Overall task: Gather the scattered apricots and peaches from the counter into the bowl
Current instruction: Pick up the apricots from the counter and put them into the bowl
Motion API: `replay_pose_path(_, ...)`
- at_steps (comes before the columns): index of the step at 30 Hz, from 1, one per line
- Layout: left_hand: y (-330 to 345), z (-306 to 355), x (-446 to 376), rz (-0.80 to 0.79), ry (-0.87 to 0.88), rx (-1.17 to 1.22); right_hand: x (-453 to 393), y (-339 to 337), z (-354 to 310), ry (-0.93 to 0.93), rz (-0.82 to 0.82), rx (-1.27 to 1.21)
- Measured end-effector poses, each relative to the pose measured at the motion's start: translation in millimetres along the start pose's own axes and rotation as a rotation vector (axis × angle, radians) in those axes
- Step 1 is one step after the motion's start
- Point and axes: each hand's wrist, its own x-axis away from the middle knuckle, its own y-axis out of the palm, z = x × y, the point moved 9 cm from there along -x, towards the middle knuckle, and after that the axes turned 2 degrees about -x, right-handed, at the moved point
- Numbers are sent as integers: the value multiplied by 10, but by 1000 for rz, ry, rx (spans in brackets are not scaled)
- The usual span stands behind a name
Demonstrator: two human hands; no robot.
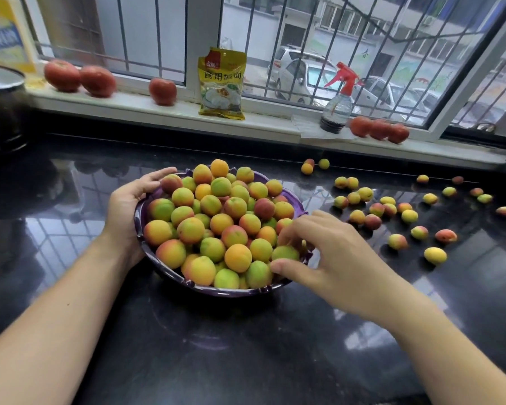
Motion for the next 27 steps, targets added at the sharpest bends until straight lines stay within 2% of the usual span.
replay_pose_path(8,7,-3,-16,-21,5,-11,44,13,-150,-110,63,200)
replay_pose_path(15,21,-2,-8,-25,12,17,52,57,-32,-75,54,1)
replay_pose_path(16,29,-11,-9,-31,8,30,65,3,16,-60,89,-31)
replay_pose_path(18,39,-27,-7,-42,-5,50,83,-211,214,-1,271,-151)
replay_pose_path(20,45,-49,-24,-48,-21,58,40,-372,650,165,476,-232)
replay_pose_path(21,51,-54,-32,-54,-26,59,-35,-335,948,293,506,-234)
replay_pose_path(23,64,-46,-52,-74,-34,54,-282,-83,1543,516,406,-133)
replay_pose_path(27,59,-50,-123,-117,-57,58,-1009,495,2251,589,135,71)
